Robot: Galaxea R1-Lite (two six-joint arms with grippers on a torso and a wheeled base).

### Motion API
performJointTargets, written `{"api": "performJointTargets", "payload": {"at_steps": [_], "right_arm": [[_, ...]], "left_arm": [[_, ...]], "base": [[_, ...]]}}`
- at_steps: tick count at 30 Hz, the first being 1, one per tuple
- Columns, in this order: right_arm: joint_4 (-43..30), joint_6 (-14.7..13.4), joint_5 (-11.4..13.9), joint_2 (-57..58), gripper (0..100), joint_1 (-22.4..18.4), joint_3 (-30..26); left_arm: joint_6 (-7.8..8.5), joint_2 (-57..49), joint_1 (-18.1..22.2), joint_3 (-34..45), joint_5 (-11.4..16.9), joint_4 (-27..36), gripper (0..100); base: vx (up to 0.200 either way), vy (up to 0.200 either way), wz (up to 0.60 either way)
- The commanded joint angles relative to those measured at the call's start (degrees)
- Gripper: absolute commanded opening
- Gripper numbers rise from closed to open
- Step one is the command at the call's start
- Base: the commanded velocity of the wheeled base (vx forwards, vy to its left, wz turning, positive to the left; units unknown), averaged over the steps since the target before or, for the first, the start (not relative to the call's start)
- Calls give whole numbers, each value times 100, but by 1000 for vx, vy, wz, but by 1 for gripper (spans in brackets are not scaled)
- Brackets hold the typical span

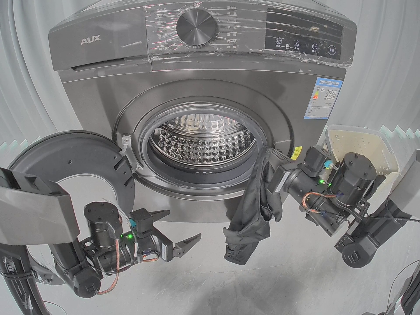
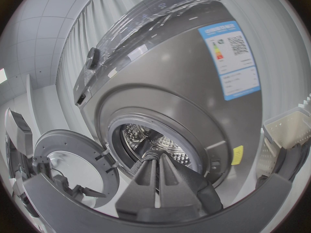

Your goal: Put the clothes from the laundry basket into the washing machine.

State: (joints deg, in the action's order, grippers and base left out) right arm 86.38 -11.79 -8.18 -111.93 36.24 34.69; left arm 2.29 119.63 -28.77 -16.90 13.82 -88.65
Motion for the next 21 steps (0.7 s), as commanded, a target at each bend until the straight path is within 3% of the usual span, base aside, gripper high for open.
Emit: {"api": "performJointTargets", "payload": {"at_steps": [1, 5, 11, 21], "right_arm": [[-315, 1, -114, -21, 0, 340, 503], [-693, -87, -465, -144, 0, 524, 899], [-886, -96, -650, -285, 0, 568, 1347], [-807, -122, -667, -417, 0, 638, 1391]], "left_arm": [[-18, 439, -59, -437, -11, -3, 100], [-27, 509, -67, -604, -3, -3, 100], [-27, 694, -199, -622, 33, -12, 100], [-27, 1247, -322, -1378, 50, -12, 100]], "base": [[0, 0, 0], [0, 0, 0], [0, 0, 0], [0, 0, 0]]}}
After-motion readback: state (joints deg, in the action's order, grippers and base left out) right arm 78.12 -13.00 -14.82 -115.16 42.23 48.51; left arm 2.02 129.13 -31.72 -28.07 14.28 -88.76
